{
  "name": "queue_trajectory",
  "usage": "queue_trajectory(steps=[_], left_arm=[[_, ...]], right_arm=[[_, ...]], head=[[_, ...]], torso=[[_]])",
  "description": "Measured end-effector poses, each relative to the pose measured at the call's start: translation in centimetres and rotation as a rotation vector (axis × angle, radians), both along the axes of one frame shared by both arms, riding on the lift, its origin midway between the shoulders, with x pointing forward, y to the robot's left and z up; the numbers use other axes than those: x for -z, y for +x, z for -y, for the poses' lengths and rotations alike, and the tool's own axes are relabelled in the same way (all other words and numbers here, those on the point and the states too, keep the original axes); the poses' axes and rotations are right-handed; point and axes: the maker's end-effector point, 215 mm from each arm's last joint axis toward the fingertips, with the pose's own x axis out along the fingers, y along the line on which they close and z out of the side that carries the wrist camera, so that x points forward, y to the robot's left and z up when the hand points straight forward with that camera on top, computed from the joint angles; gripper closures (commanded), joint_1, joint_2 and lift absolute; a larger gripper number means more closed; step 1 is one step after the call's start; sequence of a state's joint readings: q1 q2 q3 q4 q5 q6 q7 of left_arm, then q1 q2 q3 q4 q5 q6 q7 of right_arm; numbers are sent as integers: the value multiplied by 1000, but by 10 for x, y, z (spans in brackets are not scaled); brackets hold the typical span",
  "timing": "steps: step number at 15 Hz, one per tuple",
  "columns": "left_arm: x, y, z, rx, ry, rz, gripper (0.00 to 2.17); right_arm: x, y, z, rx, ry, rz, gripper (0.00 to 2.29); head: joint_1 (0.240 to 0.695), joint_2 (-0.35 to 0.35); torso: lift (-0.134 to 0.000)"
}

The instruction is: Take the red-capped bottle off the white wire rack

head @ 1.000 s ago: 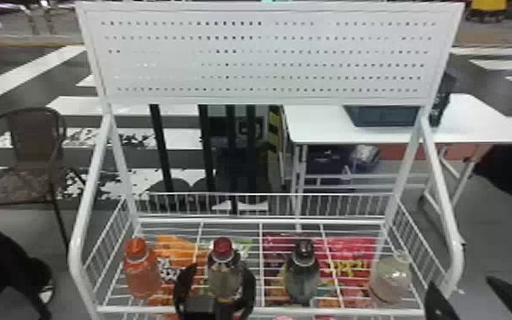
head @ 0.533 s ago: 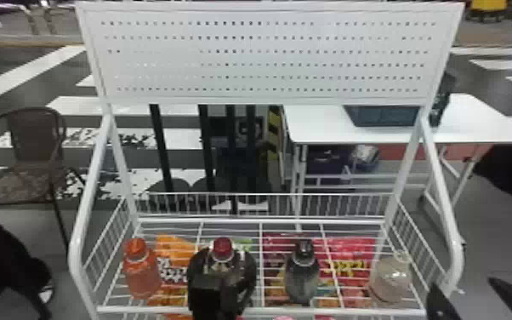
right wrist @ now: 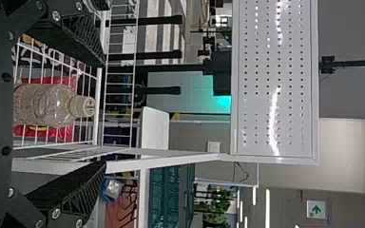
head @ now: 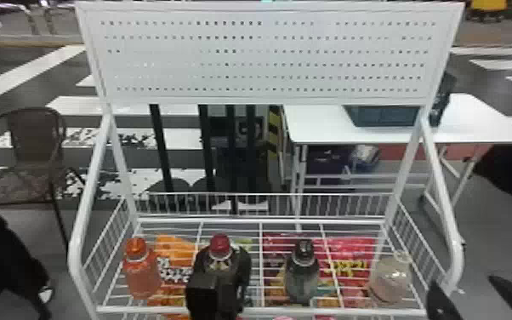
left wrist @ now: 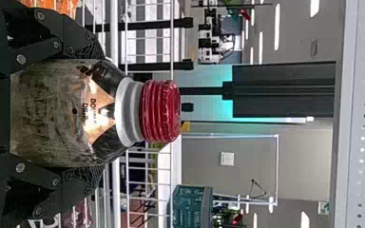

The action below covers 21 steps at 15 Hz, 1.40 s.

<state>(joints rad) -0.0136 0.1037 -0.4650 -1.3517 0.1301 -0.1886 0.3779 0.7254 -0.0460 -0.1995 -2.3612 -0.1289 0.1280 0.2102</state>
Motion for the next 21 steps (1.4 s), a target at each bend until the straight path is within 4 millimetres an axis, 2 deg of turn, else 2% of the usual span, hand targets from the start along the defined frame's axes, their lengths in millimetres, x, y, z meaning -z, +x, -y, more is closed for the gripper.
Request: queue_trajectory(steps=[2,5,8,10,12,16,19,21], left_arm=[[-14,-13,4,11,18,-31,1261],[-51,-39,-17,-6,65,-53,1261],[-102,-68,-66,-65,94,-14,1258],[-128,-83,-97,-111,94,9,1258],[-145,-97,-123,-141,93,13,1258],[-158,-122,-151,-119,77,-1,1258],[-154,-138,-162,-113,76,-22,1237],[-149,-142,-169,-124,76,-29,1241]], right_arm=[[-1,1,-1,-1,1,2,164],[-2,3,-3,-4,5,6,164],[-4,6,-5,-7,5,12,164],[-5,8,-7,-9,5,17,164],[-7,9,-9,-11,7,20,164],[-6,10,-11,-12,7,15,164],[-6,11,-11,-16,8,11,164],[-3,12,-13,-21,11,-1,164]], head=[[499,0],[499,0],[499,0],[499,0],[499,0],[499,0],[499,0],[499,0]], torso=[[0],[0],[0],[0],[0],[0],[0],[0]])
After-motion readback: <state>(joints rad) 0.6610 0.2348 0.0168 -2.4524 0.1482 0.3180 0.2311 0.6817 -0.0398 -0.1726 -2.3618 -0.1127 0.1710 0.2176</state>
